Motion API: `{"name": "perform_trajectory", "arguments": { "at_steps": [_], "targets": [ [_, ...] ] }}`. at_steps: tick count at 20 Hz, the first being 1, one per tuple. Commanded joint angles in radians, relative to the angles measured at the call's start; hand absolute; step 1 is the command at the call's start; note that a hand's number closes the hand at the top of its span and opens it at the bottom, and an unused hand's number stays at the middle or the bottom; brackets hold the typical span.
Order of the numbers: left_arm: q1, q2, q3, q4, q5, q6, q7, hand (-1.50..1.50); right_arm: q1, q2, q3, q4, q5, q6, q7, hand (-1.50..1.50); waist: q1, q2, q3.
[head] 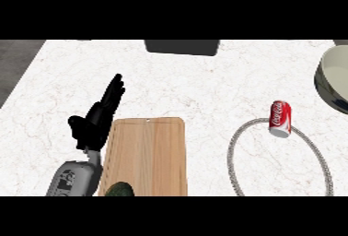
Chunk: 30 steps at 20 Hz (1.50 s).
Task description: Pick the bell pepper from the placemat and place it in the bowl
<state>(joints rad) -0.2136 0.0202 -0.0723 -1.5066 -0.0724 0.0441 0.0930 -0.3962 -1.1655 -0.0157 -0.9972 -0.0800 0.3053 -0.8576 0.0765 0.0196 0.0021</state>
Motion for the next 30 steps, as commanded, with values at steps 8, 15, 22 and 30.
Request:
{"name": "perform_trajectory", "arguments": {
  "at_steps": [8,15,22,30],
  "targets": [
    [-0.010,0.014,0.008,-0.008,0.008,-0.015,-0.014,0.00,-0.284,0.198,0.126,0.435,0.268,-0.131,-0.174,1.50,0.020,0.011,0.003],
    [-0.005,-0.008,-0.021,-0.006,-0.008,-0.002,-0.008,0.00,-0.330,0.244,0.220,0.597,0.357,-0.019,-0.179,-1.50,0.024,0.015,0.005],
    [-0.011,0.001,0.000,-0.006,0.012,-0.009,-0.009,0.00,-0.393,0.268,0.233,0.633,0.320,0.133,-0.255,-1.50,0.027,0.016,0.006],
    [0.007,-0.012,-0.005,0.003,-0.003,0.015,-0.026,0.00,-0.436,0.250,0.114,0.674,0.139,0.257,-0.245,-1.50,-0.003,0.013,0.006]
  ]
}}
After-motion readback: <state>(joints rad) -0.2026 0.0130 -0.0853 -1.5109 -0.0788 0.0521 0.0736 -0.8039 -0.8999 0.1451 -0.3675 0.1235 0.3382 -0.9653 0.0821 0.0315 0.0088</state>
